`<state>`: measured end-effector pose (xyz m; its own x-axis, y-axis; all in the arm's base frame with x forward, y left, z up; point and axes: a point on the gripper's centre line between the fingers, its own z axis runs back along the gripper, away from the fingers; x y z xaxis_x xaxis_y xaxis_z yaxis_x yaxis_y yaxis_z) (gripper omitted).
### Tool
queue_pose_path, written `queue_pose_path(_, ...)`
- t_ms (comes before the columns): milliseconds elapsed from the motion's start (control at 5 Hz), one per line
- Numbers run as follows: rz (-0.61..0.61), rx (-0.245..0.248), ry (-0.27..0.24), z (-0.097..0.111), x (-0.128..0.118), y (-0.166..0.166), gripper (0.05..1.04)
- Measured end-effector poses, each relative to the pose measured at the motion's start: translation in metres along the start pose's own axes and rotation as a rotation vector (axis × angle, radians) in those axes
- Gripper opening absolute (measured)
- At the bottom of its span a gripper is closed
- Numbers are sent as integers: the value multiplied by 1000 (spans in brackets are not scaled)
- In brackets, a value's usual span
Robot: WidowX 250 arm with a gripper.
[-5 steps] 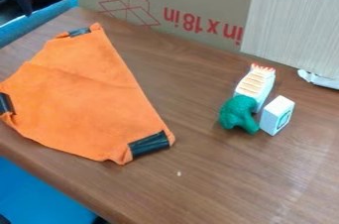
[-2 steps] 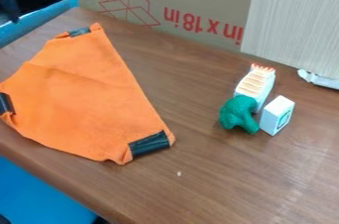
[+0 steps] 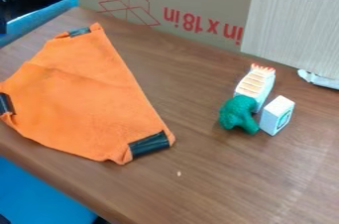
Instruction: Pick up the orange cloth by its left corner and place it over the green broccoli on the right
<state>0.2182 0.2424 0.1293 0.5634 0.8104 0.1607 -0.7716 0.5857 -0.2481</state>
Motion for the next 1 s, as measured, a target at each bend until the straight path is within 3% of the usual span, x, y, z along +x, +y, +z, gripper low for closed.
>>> queue_pose_path(400, -90, 31, -65, -24, -28, 14, 1001)
queue_pose_path(600, -106, 26, -89, -28, -30, 15, 1001)
queue_pose_path(1000, -85, -30, -185, -39, -42, 17, 1001)
